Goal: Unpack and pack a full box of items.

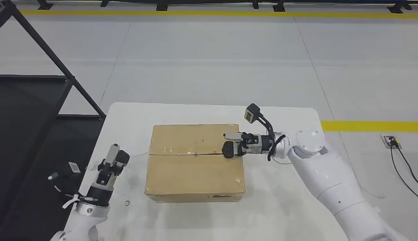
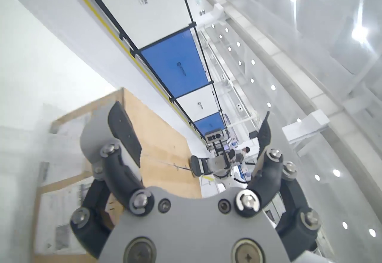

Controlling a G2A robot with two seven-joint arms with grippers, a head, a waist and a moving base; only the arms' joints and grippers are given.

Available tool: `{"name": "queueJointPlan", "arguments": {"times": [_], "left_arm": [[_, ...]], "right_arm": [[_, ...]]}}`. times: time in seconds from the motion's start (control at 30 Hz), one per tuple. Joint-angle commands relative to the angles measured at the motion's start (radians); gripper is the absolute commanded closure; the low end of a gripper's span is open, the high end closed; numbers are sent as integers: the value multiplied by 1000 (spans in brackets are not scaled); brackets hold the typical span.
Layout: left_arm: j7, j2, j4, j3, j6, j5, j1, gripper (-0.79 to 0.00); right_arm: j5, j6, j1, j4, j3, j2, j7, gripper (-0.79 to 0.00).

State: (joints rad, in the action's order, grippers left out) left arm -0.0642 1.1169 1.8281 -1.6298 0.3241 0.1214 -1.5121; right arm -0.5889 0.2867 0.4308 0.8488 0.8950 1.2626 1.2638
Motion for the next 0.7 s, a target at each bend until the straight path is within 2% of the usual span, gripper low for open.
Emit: {"name": "queueJointPlan", "arguments": {"times": [0.0,0.37,0.47,0.67], "left_arm": [[-10,0,-16,-21,-5,25,-11,-785],[-28,0,-22,-21,-24,21,-17,-785],[-45,0,-48,-7,-70,-34,-11,-785],[-66,7,-106,24,-99,-15,-22,-785]], "right_arm": [[16,3,3,5,0,-1,-2,-785],[33,29,18,41,24,-5,7,-785],[38,25,18,41,26,-4,9,-785],[34,24,16,30,30,-1,18,-785]]}}
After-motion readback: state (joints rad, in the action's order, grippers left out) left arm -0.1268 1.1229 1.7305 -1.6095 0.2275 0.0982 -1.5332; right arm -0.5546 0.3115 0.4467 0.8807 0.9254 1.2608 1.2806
